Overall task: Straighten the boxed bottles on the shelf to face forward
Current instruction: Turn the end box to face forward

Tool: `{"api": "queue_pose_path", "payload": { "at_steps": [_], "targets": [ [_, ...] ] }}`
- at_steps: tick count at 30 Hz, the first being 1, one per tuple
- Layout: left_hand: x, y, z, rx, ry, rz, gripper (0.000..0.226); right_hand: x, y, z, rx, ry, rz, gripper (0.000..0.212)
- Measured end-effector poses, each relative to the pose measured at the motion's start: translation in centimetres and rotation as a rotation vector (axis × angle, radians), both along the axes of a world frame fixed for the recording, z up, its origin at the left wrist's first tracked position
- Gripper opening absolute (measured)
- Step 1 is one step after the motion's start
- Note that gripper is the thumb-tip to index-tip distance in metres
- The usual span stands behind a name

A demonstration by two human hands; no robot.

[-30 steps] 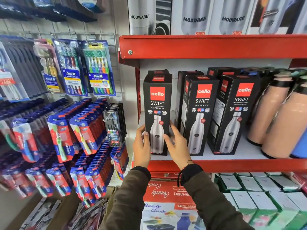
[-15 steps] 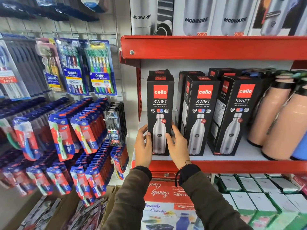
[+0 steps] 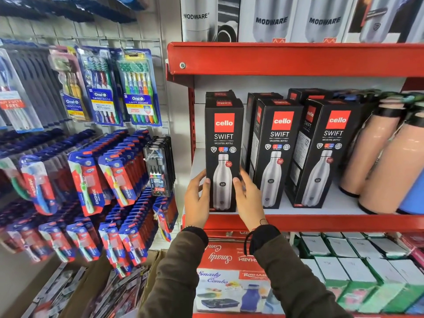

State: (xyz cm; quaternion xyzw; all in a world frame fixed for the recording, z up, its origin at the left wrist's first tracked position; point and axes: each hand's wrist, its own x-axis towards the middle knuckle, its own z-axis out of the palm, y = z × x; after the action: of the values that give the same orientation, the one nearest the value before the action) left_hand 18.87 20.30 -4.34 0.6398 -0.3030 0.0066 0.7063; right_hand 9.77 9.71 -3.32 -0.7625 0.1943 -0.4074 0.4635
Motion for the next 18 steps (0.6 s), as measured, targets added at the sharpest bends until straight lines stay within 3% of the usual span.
{"api": "queue_pose_path", "payload": {
  "at_steps": [18],
  "targets": [
    [-3.0,1.4,0.1,-0.059,-0.006,0.115,0.025,-2.9,1.4,0.3,0.009,-0.027,0.013,0.043]
  ]
}}
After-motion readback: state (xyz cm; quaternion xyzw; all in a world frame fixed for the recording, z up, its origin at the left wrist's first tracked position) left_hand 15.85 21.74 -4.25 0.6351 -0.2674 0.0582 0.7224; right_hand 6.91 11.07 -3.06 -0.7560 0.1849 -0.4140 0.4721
